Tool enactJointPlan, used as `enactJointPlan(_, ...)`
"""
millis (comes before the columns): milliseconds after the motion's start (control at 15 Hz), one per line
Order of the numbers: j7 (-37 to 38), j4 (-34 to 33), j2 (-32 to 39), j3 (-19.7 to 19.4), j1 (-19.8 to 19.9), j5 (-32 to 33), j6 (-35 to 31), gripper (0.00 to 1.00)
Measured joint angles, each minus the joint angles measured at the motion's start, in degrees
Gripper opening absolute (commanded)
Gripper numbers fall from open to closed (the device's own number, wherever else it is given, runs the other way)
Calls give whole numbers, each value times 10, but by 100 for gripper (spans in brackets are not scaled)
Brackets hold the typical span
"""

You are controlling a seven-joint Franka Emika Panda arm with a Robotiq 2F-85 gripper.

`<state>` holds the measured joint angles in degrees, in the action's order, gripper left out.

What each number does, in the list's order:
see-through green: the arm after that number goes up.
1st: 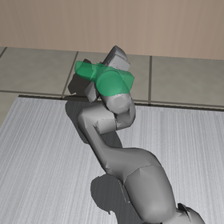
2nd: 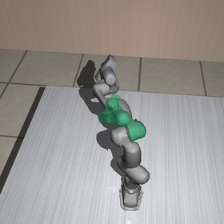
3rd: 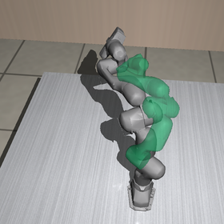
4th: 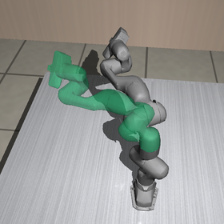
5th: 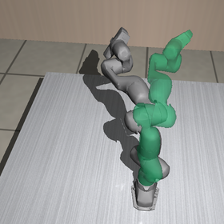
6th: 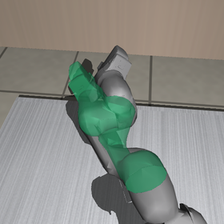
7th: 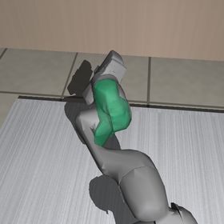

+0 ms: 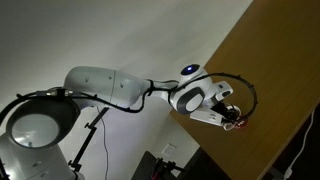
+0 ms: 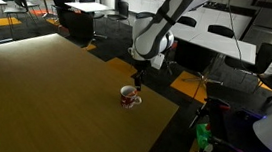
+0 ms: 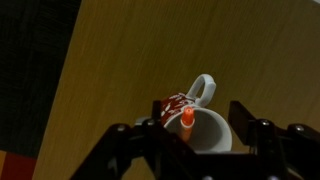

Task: Remove the marker out of the cup and put it on the table

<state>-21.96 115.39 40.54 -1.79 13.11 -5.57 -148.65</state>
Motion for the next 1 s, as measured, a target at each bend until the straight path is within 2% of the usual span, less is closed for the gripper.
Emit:
enactJointPlan(267, 0, -18, 23, 0, -1, 2, 0, 69)
enactJointPlan(400, 0, -25, 32, 1, -1, 4, 0, 62)
enactJointPlan(467, 0, -28, 36, 1, -1, 5, 0, 54)
enactJointPlan(533, 0, -31, 39, 2, -1, 5, 0, 51)
enactJointPlan(667, 0, -37, 44, 3, -1, 6, 0, 38)
enactJointPlan(800, 1, -41, 46, 5, -1, 7, 0, 39)
enactJointPlan(1000, 1, -46, 49, 7, -1, 7, 0, 31)
